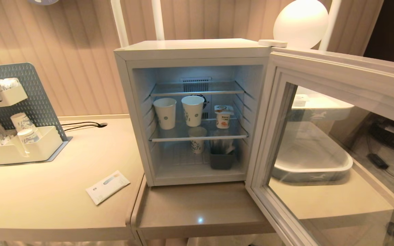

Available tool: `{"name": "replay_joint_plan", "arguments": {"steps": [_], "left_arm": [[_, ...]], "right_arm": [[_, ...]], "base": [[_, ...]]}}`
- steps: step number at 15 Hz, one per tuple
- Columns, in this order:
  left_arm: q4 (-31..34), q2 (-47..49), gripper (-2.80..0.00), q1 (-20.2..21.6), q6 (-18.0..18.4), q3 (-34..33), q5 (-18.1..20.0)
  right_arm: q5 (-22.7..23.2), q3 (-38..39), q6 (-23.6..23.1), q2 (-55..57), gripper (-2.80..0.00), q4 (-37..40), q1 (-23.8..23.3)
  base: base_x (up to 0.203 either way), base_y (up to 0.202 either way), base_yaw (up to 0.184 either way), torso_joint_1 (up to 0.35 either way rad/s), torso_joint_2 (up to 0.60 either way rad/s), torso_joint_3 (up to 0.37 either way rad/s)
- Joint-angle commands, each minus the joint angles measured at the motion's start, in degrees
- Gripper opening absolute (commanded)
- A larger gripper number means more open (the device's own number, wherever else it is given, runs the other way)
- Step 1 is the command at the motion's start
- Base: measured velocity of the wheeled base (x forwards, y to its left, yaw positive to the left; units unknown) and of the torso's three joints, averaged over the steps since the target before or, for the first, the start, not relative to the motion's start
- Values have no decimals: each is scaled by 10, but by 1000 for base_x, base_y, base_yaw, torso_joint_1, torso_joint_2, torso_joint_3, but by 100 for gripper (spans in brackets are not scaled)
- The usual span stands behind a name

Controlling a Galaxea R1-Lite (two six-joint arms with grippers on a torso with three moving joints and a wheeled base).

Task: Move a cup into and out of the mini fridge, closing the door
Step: Take the yoghurt out of the freezer

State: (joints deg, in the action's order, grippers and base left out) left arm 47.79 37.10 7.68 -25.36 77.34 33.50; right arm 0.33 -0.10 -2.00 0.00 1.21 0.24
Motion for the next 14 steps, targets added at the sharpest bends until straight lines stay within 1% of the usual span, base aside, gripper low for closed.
{"name": "replay_joint_plan", "arguments": {"steps": [1,2,4,5,6,7,8,9,10,11,12,13,14], "left_arm": [[118,-128,-280,2,-4,92,-14],[176,-160,-280,-4,0,146,-38],[330,-195,-280,-16,32,248,-98],[368,-203,-280,-21,56,291,-133],[388,-209,-280,-26,80,321,-172],[397,-211,-280,-28,95,336,-197],[398,-212,-280,-29,122,337,-212],[399,-219,-280,-42,146,333,-223],[399,-243,-280,-58,160,319,-224],[399,-264,-280,-65,173,293,-224],[399,-290,-280,-68,181,249,-226],[399,-322,-280,-70,183,191,-230],[399,-344,-280,-71,171,140,-235]], "right_arm": [[0,0,0,1,-280,2,0],[0,-1,0,1,-280,2,0],[0,-1,0,1,-280,4,0],[0,-2,-1,1,-280,8,0],[0,-3,-1,1,-280,9,0],[0,-3,-1,1,-280,9,0],[0,-3,-1,1,-280,9,0],[0,-3,0,1,-280,9,0],[0,-3,-1,1,-280,9,0],[0,-3,0,1,-280,9,0],[0,-3,0,1,-280,9,0],[0,-3,0,1,-280,9,0],[0,-3,0,1,-280,9,0]], "base": [[0,0,0,0,0,0],[0,0,0,0,0,0],[0,0,0,0,0,0],[0,0,0,0,0,0],[0,0,0,0,0,0],[0,0,0,0,0,0],[0,0,0,0,0,0],[0,0,0,0,0,0],[0,0,0,0,0,0],[0,0,0,0,0,0],[0,0,0,0,0,0],[0,0,0,0,0,0],[0,0,0,0,0,0]]}}
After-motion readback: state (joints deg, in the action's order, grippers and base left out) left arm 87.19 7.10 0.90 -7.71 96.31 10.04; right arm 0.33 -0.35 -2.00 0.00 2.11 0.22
